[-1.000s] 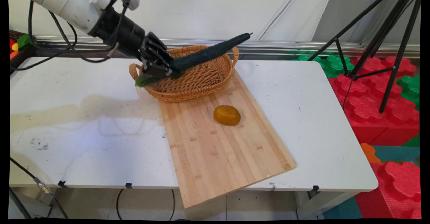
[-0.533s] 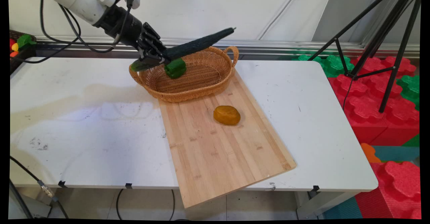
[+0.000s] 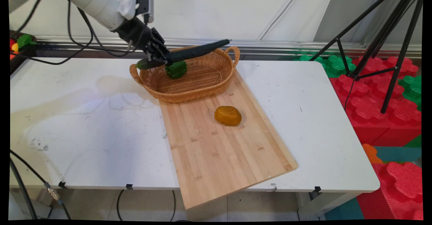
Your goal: Place the picked object in the vegetable basket
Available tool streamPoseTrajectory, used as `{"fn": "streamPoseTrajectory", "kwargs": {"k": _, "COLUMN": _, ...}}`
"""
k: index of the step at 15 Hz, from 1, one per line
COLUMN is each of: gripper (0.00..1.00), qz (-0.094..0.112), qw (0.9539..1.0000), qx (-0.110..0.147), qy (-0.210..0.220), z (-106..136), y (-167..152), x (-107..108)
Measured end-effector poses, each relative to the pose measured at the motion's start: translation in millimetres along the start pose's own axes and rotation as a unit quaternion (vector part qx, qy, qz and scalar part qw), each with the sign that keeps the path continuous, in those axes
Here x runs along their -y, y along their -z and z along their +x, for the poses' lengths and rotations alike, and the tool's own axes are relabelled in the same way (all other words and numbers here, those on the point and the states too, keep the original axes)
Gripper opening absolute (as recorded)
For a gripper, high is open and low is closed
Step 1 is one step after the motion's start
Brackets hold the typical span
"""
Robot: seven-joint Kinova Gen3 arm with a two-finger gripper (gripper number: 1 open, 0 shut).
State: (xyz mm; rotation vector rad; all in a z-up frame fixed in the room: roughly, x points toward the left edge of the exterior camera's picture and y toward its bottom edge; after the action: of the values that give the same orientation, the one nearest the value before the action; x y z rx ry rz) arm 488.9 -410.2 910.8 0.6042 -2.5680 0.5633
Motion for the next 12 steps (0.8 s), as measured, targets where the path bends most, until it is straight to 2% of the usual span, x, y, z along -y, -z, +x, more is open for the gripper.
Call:
{"fn": "streamPoseTrajectory", "kwargs": {"k": 4, "gripper": 0.0, "qz": 0.004, "qw": 0.9999, "qx": 0.009, "qy": -0.007, "z": 3, "y": -30, "x": 11}}
{"fn": "streamPoseTrajectory", "kwargs": {"k": 10, "gripper": 0.0, "qz": -0.011, "qw": 0.9997, "qx": 0.024, "qy": -0.001, "z": -6, "y": -62, "x": 11}}
{"fn": "streamPoseTrajectory", "kwargs": {"k": 11, "gripper": 1.0, "qz": -0.012, "qw": 0.9996, "qx": 0.024, "qy": 0.0, "z": -6, "y": -66, "x": 10}}
{"fn": "streamPoseTrajectory", "kwargs": {"k": 12, "gripper": 1.0, "qz": -0.014, "qw": 0.9996, "qx": 0.023, "qy": 0.001, "z": -7, "y": -69, "x": 10}}
